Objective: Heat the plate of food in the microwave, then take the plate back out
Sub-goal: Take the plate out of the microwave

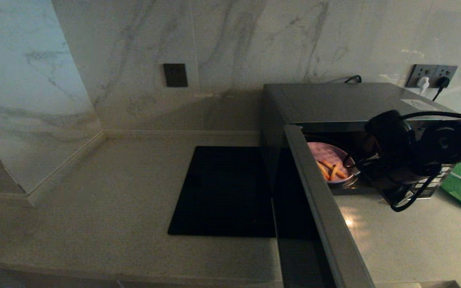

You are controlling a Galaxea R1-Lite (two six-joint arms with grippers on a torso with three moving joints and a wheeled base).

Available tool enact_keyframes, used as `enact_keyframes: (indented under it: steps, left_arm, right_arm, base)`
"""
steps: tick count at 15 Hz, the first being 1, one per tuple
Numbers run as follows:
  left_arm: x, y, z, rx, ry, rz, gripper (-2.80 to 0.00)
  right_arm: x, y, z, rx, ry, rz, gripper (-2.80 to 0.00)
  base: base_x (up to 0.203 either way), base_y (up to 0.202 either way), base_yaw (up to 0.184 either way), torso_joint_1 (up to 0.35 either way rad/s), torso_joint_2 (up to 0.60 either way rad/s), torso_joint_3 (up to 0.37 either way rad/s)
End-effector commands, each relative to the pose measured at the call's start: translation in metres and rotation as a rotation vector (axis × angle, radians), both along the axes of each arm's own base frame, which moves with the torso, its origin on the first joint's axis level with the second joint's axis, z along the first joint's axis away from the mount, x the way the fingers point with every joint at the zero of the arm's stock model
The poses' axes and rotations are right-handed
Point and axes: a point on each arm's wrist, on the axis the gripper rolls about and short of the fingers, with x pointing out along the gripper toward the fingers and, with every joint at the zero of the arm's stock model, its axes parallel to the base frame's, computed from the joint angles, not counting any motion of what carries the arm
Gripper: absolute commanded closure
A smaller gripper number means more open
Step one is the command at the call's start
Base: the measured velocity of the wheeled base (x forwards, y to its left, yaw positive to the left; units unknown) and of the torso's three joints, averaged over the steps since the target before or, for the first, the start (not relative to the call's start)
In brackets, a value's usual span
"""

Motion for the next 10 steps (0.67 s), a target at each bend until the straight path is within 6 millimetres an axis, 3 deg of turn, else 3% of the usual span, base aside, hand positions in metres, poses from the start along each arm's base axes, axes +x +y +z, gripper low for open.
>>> enact_keyframes:
  steps: [1, 4, 10]
  left_arm:
    - [0.0, 0.0, 0.0, -0.001, 0.0, 0.001, 0.0]
    - [0.0, 0.0, 0.0, -0.001, 0.0, 0.001, 0.0]
    - [0.0, 0.0, 0.0, -0.001, 0.0, 0.001, 0.0]
  right_arm:
    - [0.011, 0.001, -0.012, 0.0, 0.027, -0.013, -2.8]
    - [0.021, 0.001, -0.024, -0.004, 0.05, -0.018, -2.8]
    - [0.037, 0.004, -0.018, 0.001, 0.005, -0.011, -2.8]
  base:
    - [0.0, 0.0, 0.0, 0.0, 0.0, 0.0]
    - [0.0, 0.0, 0.0, 0.0, 0.0, 0.0]
    - [0.0, 0.0, 0.0, 0.0, 0.0, 0.0]
